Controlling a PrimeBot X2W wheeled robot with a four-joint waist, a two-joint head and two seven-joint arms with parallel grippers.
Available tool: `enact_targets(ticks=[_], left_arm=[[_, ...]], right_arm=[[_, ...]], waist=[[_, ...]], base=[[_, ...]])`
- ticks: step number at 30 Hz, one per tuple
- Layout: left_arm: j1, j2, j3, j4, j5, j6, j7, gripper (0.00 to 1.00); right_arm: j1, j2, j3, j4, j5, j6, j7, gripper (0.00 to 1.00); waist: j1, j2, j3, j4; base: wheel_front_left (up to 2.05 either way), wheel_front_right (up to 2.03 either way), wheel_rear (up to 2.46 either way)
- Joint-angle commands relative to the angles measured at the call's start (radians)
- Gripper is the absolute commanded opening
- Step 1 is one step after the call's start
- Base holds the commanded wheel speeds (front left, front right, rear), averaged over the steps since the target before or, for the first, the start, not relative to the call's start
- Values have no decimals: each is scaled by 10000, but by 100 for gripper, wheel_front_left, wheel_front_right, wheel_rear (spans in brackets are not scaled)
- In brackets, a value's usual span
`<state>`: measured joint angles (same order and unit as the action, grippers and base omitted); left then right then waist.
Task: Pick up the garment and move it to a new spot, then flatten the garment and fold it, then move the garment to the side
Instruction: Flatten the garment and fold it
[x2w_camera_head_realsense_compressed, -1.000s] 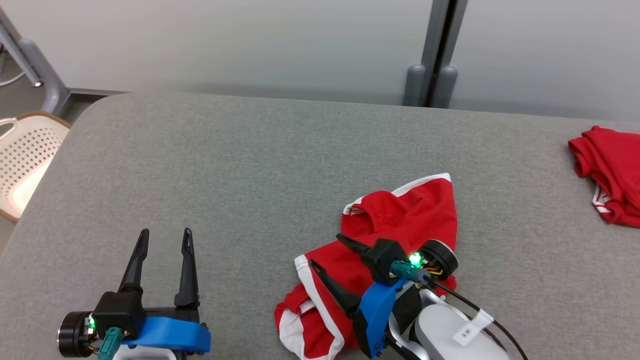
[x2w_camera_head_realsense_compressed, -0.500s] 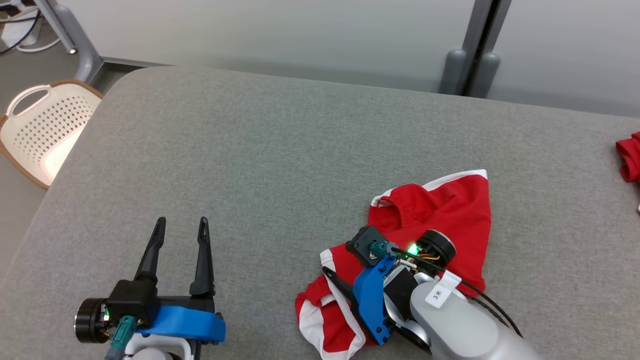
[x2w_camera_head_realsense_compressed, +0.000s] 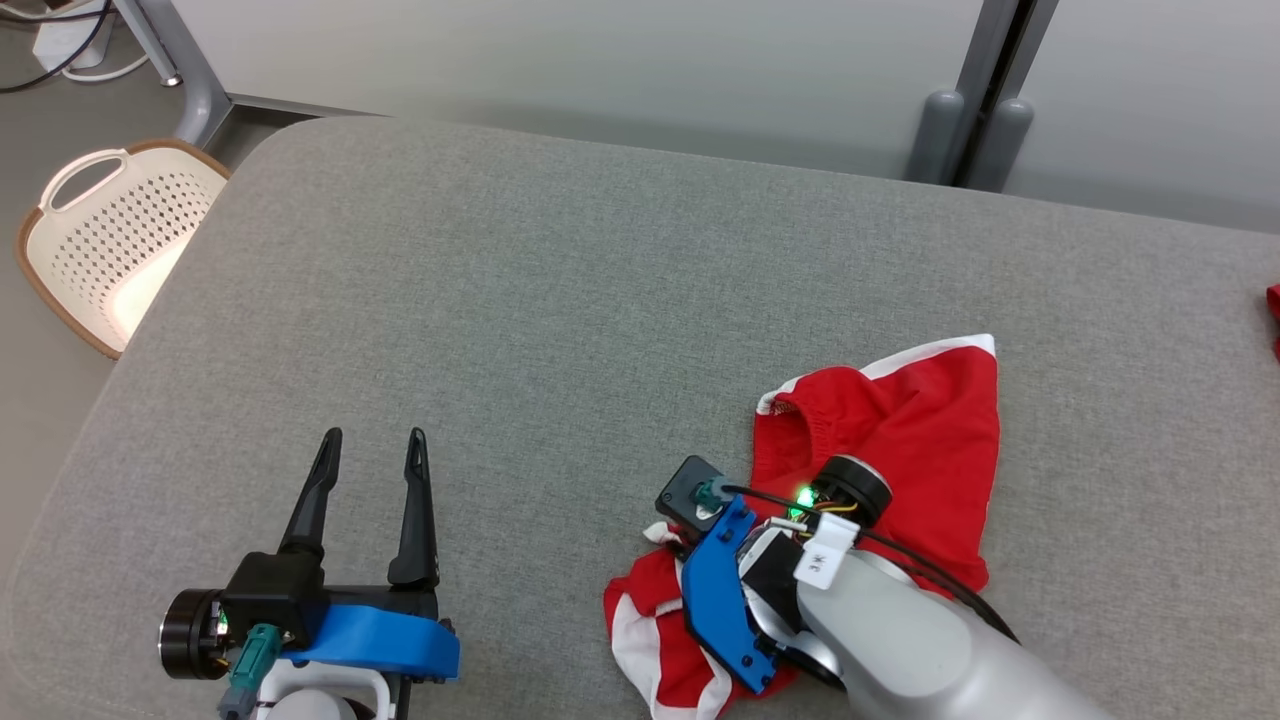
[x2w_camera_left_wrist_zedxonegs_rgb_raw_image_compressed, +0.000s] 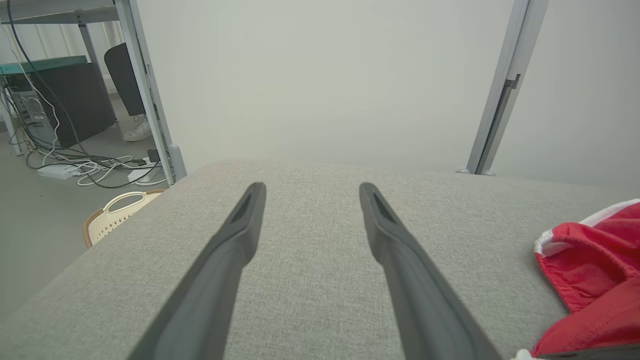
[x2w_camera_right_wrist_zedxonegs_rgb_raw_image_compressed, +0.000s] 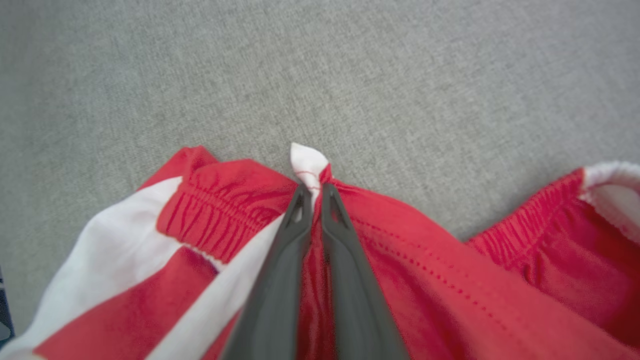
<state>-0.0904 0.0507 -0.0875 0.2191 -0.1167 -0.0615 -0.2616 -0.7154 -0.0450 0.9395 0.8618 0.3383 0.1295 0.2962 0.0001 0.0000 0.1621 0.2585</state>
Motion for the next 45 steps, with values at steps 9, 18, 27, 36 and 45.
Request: enact_targets(ticks=[9, 18, 27, 36, 45], left_arm=[[144, 0, 167, -52, 38, 65, -45, 100], [343, 1, 425, -167, 215, -25, -45, 100], [438, 5, 525, -261, 358, -93, -45, 100], [564, 1, 602, -273, 383, -164, -45, 100], [548, 3, 601, -244, 439, -208, -45, 100]], right_arm=[[-260, -71, -1438, 244, -592, 12, -3137, 0], [303, -66, -2463, 110, -1281, 14, -5276, 0], [2947, -733, -3830, -2445, -2096, 14, -5613, 0], [6536, -1055, -6475, -5149, -2434, 14, -5615, 0], [7690, -460, -8042, -6236, -2316, 14, -5615, 100]], waist=[[-1, 0, -238, -512], [-1, 0, -474, -1392], [-1, 0, -522, -2071], [-1, 0, -486, -2408], [-1, 0, -552, -2602]], base=[[0, 0, 0], [0, 0, 0], [0, 0, 0], [0, 0, 0], [0, 0, 0]])
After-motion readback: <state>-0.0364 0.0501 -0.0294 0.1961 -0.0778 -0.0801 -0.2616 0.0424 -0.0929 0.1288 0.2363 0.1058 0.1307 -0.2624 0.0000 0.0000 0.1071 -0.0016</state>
